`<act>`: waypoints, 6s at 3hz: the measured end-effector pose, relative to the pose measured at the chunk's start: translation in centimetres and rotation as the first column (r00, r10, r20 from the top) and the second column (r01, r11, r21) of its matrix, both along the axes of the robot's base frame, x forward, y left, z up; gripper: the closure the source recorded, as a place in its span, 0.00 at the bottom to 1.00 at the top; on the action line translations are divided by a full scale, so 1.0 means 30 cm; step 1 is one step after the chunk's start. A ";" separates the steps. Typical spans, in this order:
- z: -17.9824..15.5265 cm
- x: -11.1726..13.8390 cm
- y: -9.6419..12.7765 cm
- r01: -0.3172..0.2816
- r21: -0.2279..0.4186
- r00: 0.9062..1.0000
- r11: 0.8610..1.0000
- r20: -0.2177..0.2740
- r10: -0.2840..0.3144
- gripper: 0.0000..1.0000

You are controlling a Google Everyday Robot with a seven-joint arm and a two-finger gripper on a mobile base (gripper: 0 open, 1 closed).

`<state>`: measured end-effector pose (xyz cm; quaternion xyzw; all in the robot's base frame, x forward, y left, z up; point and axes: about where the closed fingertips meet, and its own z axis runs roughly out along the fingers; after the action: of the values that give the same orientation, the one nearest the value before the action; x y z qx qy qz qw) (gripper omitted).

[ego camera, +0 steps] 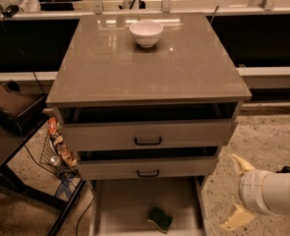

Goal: Pick sponge from bottom drawer and place on counter

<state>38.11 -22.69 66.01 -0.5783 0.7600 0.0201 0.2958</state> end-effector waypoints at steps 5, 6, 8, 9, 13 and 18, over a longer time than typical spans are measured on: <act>-0.967 0.157 0.446 0.112 0.338 0.994 0.935 -0.048 -0.102 0.00; -1.003 0.145 0.466 0.122 0.355 0.992 0.927 -0.069 -0.105 0.00; -1.170 0.188 0.477 0.097 0.379 0.995 0.920 -0.072 -0.075 0.00; -1.324 0.244 0.446 0.046 0.380 0.999 0.924 -0.044 -0.032 0.00; -1.703 0.257 0.426 0.014 0.289 0.994 0.957 -0.109 0.018 0.00; -1.833 0.187 0.496 0.043 0.294 0.985 0.955 -0.170 0.008 1.00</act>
Offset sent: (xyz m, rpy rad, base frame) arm 0.0548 0.1015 -0.2477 0.2074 0.0551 -0.0885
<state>43.72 -7.83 11.02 -0.5166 0.7760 0.1803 0.3135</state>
